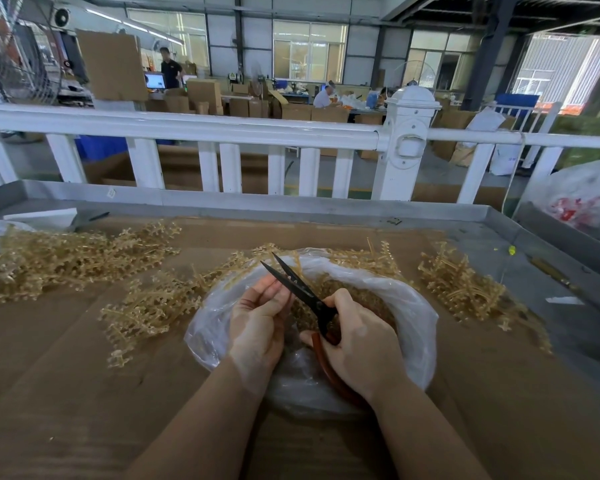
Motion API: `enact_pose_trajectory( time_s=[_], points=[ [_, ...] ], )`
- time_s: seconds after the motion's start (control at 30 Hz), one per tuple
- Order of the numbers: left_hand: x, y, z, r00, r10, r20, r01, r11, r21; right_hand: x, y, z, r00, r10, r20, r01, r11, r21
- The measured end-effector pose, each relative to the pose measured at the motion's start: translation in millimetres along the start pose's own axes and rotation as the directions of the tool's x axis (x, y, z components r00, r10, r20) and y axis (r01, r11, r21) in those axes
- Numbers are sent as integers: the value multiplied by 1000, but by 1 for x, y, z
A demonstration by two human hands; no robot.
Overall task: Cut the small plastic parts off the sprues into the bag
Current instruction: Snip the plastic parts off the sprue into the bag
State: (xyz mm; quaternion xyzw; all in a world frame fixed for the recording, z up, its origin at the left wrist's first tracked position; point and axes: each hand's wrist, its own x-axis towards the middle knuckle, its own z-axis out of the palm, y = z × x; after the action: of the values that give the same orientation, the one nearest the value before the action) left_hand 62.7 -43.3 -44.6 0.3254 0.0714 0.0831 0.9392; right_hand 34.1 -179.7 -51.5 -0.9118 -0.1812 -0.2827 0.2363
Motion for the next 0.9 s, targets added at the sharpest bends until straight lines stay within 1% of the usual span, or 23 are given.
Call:
enact_pose_trajectory(
  time_s=[0.1, 0.23, 0.47, 0.73, 0.9],
  points=[
    [0, 0, 0, 1000, -7, -5, 7, 1000, 5, 0, 1, 1, 1000, 1, 8, -1, 1000, 2],
    [-1, -2, 1, 1000, -12, -16, 13, 998, 67, 0, 4, 3, 999, 12, 33, -13, 999, 34],
    [1, -3, 0, 1000, -3, -11, 4, 997, 83, 1, 4, 3, 999, 13, 39, -15, 999, 52],
    [2, -5, 1, 1000, 11, -22, -10, 999, 32, 3, 4, 4, 1000, 4, 16, -5, 999, 36],
    [1, -4, 1, 1000, 7, -28, -6, 999, 50, 3, 4, 4, 1000, -4, 17, 3, 1000, 18]
  ],
)
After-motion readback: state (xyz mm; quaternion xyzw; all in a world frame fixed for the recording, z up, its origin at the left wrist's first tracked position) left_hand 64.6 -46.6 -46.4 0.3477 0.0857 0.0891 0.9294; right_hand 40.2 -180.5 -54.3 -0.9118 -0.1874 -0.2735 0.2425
